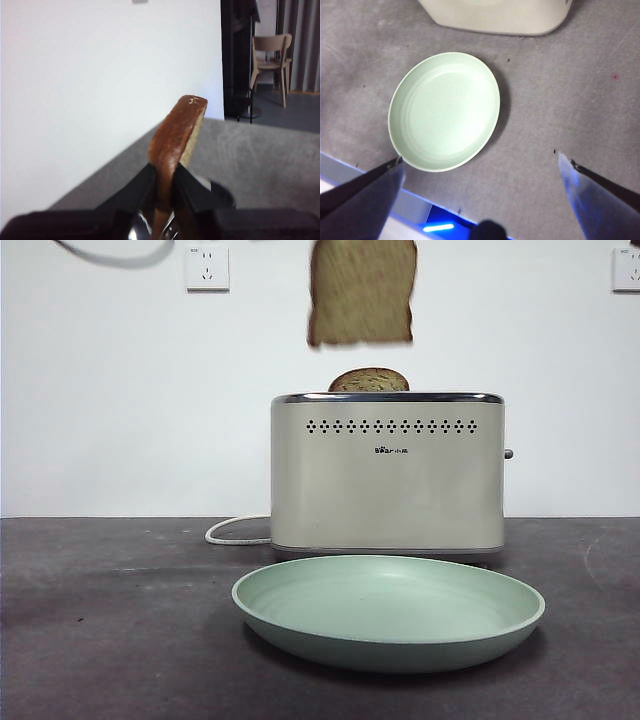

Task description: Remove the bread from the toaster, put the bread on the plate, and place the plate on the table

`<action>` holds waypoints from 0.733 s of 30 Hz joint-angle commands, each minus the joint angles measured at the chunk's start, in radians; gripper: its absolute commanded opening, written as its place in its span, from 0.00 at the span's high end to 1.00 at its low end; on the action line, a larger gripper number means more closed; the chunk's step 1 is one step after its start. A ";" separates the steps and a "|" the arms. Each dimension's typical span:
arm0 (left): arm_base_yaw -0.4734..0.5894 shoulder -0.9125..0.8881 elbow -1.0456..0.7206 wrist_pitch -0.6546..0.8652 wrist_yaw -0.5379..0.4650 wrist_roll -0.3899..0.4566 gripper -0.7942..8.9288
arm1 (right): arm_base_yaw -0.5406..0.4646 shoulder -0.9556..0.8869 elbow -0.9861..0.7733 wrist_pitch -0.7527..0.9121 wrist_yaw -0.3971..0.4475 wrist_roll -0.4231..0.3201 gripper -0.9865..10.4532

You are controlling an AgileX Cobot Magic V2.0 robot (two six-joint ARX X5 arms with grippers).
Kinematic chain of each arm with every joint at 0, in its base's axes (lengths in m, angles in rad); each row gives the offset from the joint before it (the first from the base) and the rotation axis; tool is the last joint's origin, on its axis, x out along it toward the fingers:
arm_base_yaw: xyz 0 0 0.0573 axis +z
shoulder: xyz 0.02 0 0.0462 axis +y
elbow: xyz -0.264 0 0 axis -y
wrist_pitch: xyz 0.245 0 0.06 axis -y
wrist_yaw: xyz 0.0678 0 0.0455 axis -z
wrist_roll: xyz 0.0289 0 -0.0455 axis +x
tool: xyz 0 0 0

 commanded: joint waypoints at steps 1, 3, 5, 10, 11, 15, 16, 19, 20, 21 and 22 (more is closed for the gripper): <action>-0.002 -0.098 0.003 -0.058 0.004 -0.006 0.93 | 0.002 0.041 0.002 0.032 -0.002 0.015 0.45; -0.002 -0.163 0.003 -0.127 0.005 -0.007 0.93 | 0.002 0.080 0.002 0.051 -0.002 0.015 0.49; -0.002 -0.224 0.003 -0.205 0.005 -0.030 0.93 | 0.002 0.127 0.002 0.066 -0.002 0.015 0.50; -0.003 -0.354 0.003 -0.420 0.010 -0.053 0.93 | 0.013 0.275 0.002 0.107 -0.055 0.015 0.50; -0.003 -0.371 0.003 -0.455 0.010 -0.054 0.93 | 0.015 0.302 0.002 0.113 -0.057 0.015 0.50; -0.004 -0.435 0.003 -0.601 0.011 -0.058 0.93 | 0.041 0.421 0.002 0.145 -0.055 0.014 0.50; -0.004 -0.446 0.003 -0.631 0.011 -0.059 0.93 | 0.050 0.445 0.002 0.155 -0.054 0.014 0.50; -0.004 -0.475 0.003 -0.719 0.035 -0.060 0.93 | 0.078 0.518 0.002 0.194 -0.053 0.014 0.50; -0.004 -0.479 0.003 -0.739 0.049 -0.067 0.93 | 0.086 0.536 0.002 0.207 -0.053 0.014 0.50; -0.004 -0.484 0.003 -0.759 0.068 -0.080 0.93 | 0.096 0.555 0.002 0.222 -0.053 0.015 0.51; -0.004 -0.488 0.003 -0.779 0.089 -0.087 0.93 | 0.107 0.575 0.002 0.237 -0.053 0.015 0.51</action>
